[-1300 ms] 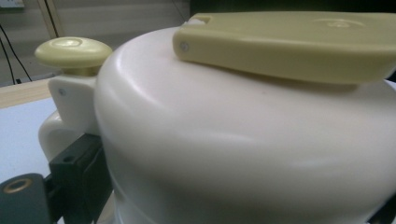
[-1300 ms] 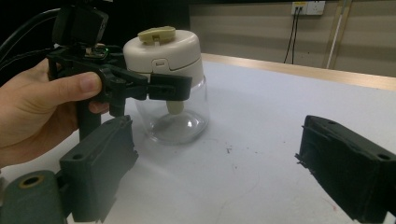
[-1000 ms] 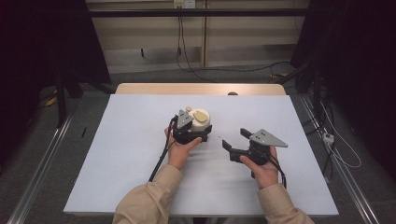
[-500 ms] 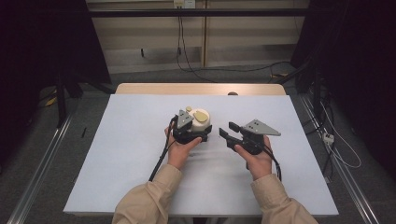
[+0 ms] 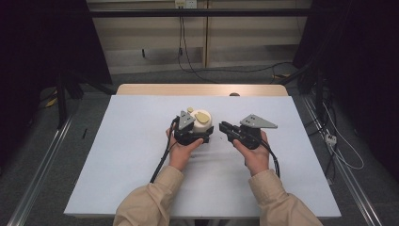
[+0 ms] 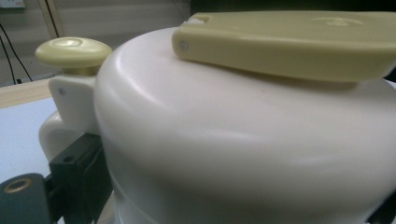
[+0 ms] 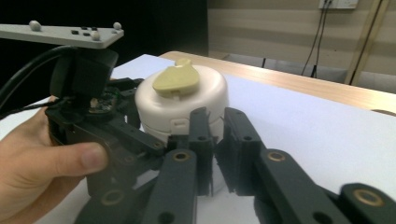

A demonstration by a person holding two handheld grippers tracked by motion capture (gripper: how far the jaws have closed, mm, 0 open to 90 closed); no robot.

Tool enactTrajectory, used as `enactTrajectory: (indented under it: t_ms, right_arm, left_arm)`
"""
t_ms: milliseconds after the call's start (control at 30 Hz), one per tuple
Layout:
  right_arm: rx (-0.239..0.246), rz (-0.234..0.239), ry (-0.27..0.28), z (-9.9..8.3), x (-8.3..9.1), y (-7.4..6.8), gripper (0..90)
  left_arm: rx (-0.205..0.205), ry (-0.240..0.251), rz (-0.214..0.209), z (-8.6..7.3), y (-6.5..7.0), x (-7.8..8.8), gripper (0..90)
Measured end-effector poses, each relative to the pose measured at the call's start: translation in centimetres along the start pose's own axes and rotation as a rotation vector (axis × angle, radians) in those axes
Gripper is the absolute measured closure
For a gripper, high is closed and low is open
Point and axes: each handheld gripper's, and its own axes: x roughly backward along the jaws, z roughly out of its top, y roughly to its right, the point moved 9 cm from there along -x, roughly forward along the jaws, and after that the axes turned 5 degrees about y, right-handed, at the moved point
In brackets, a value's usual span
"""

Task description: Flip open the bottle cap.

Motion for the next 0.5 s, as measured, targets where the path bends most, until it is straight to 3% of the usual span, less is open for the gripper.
enactTrajectory:
  t_ms: [267, 500]
  right_arm:
    - [-0.001, 0.037, -0.020, 0.1, -1.0, -0.7, 89.7]
    - [0.007, 0.043, -0.027, 0.2, -1.6, -0.8, 90.0]
  left_arm:
    - [0.000, -0.002, 0.001, 0.0, 0.0, 0.0, 6.7]
    - [-0.002, -0.004, 0.002, 0.0, 0.0, 0.0, 6.7]
